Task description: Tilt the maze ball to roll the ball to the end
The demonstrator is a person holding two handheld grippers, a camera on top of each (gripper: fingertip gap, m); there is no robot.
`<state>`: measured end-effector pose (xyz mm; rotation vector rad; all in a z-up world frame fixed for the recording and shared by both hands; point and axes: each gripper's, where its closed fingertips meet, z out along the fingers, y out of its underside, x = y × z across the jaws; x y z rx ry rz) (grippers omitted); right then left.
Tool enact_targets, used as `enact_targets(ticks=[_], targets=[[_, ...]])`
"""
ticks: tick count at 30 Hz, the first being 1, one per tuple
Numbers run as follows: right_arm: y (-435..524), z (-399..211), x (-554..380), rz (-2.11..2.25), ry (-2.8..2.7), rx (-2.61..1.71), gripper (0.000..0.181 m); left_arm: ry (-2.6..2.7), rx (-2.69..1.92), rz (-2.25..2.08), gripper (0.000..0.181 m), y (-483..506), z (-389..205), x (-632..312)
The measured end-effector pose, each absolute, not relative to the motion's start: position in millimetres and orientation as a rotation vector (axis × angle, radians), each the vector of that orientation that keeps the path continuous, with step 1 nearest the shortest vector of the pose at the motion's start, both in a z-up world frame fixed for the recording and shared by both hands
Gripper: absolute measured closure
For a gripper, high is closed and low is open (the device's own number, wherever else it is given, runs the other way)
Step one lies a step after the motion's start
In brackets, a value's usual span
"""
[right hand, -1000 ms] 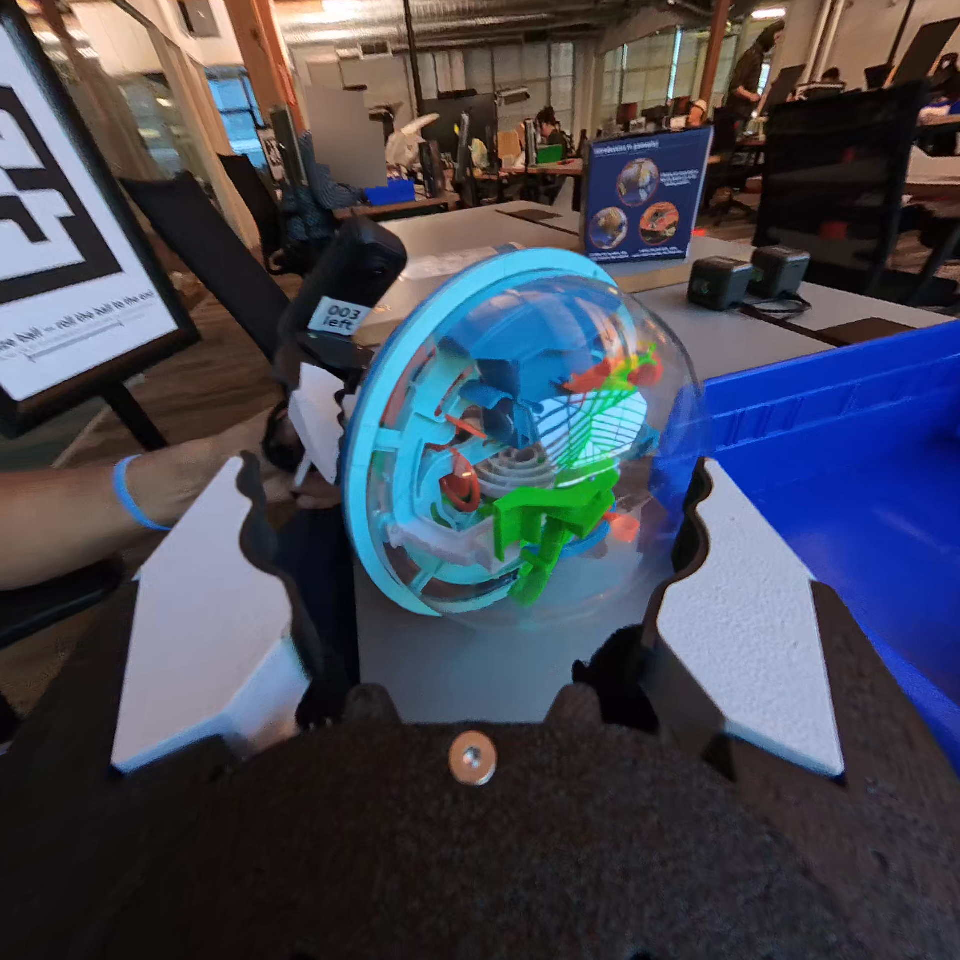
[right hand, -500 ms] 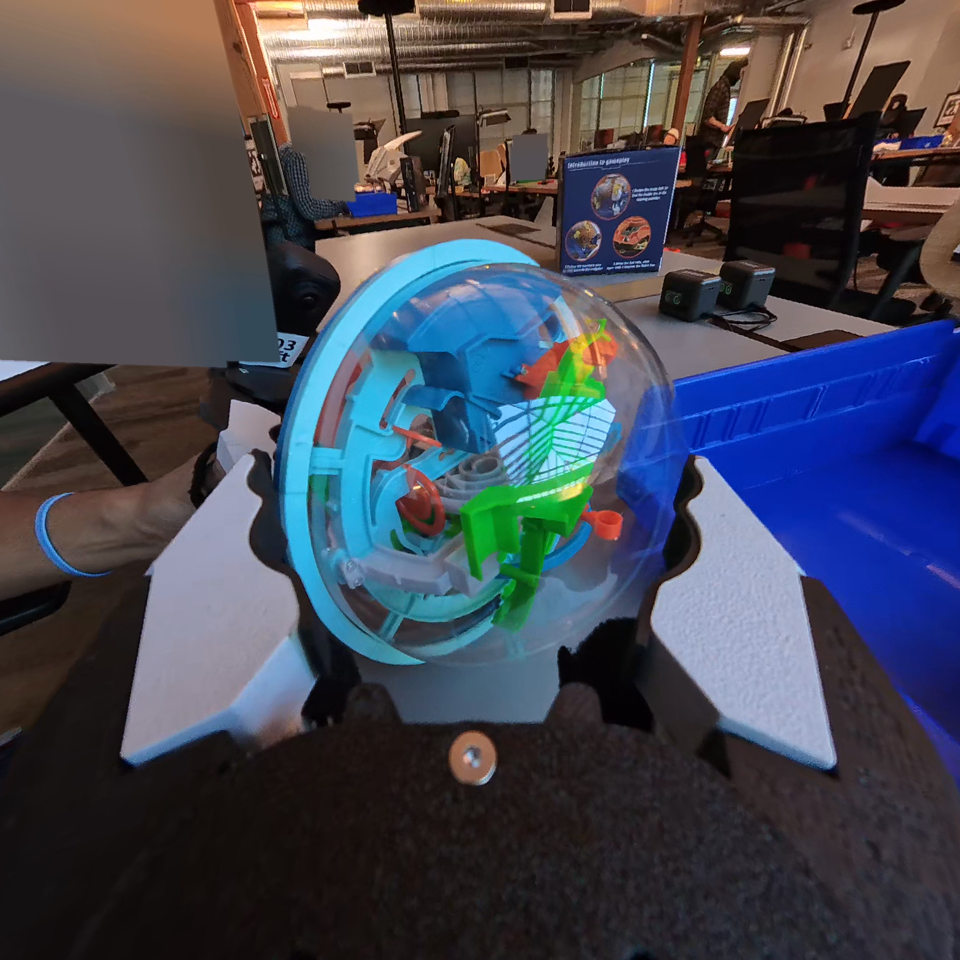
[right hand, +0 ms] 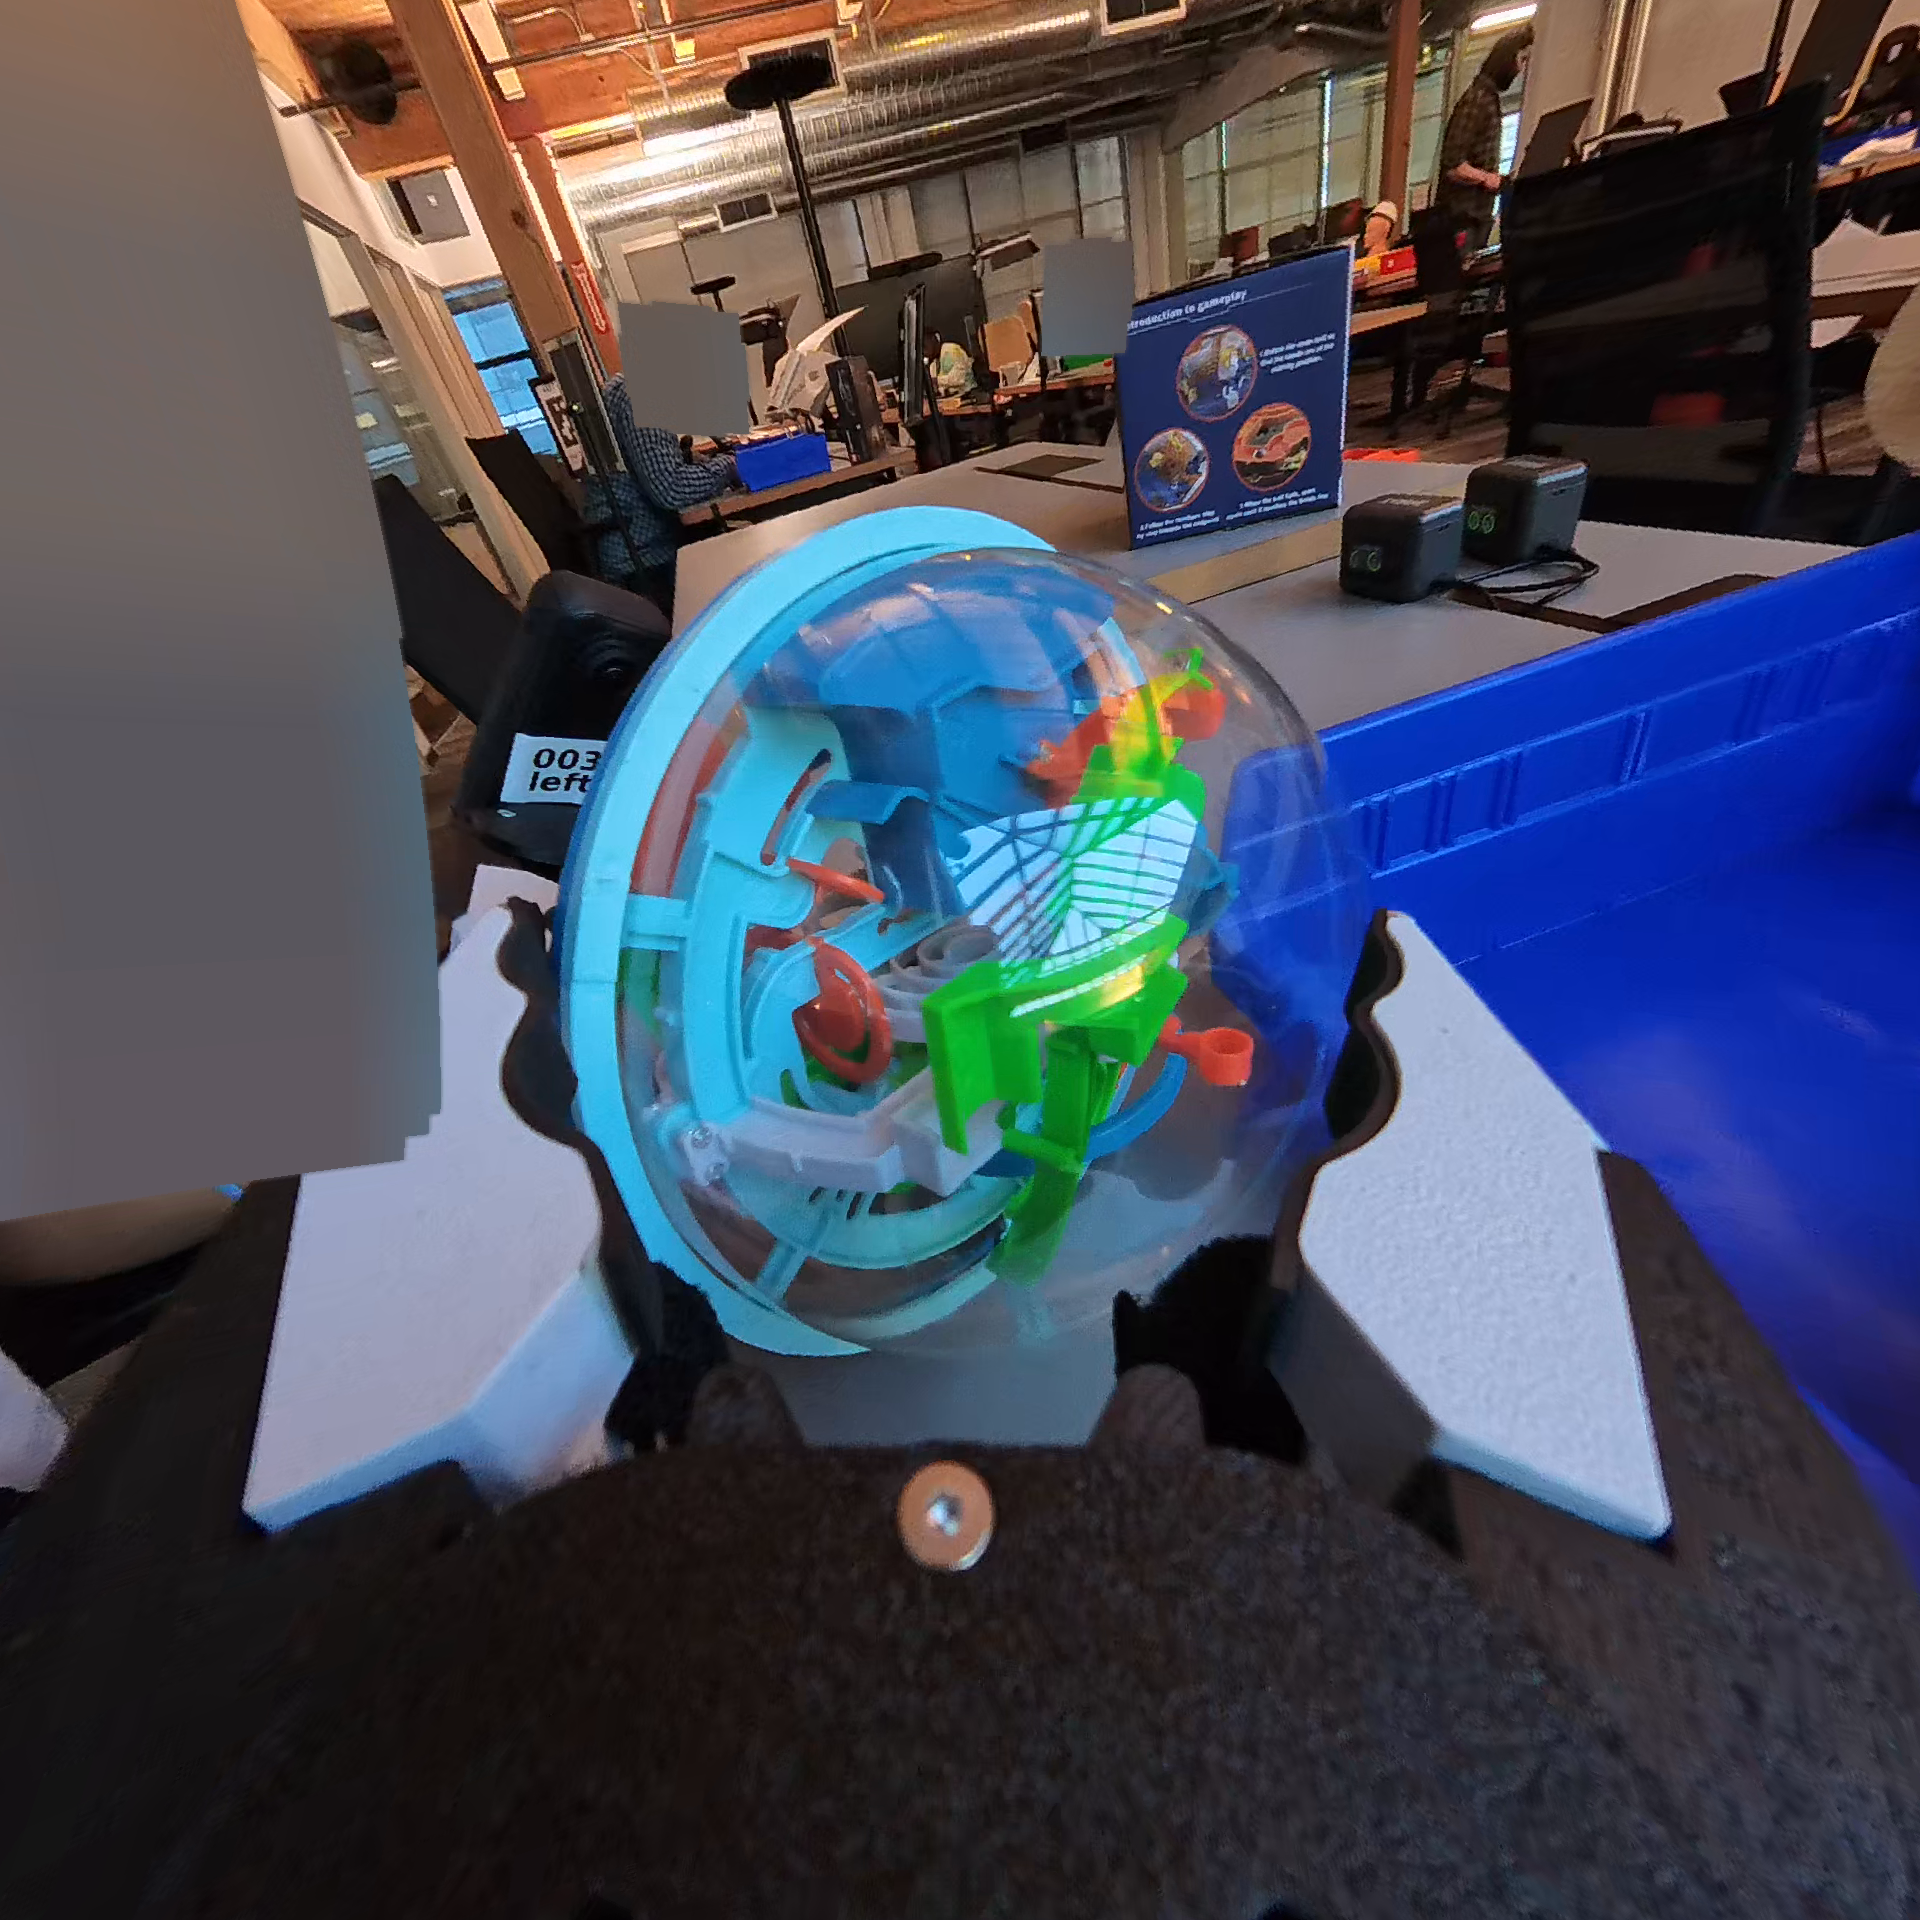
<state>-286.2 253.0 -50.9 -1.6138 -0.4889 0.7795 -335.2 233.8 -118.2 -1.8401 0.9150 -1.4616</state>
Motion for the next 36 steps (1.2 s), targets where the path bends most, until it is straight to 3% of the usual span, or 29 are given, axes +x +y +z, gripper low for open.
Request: enact_targets(ticks=[5, 10, 16, 21, 31, 36], targets=[[253, -52, -281, 0.811, -0.477, -1.618, 0.036, 0.988, -1.811, -1.427, 0.042, 243, -111, -344], [259, -52, -273, 0.922, -0.482, -1.584, 0.036, 1.199, -1.644, -1.183, 0.023, 278, -92, -347], [267, -51, -272, 1.043, -0.581, -1.588, 0.035, 1.548, -1.545, -1.098, 0.023, 268, -102, -322], [264, -38, -266, 0.970, -0.617, -1.511, 0.045, 1.465, -1.642, -1.187, 0.023, 264, -105, -318], [236, -64, -261, 0.665, -0.623, -1.565, 0.032, 1.096, -1.879, -1.347, 0.025, 231, -112, -303], [235, -60, -253, 0.869, -0.531, -1.576, 0.027, 1.160, -1.870, -1.368, 0.035, 211, -117, -306]])
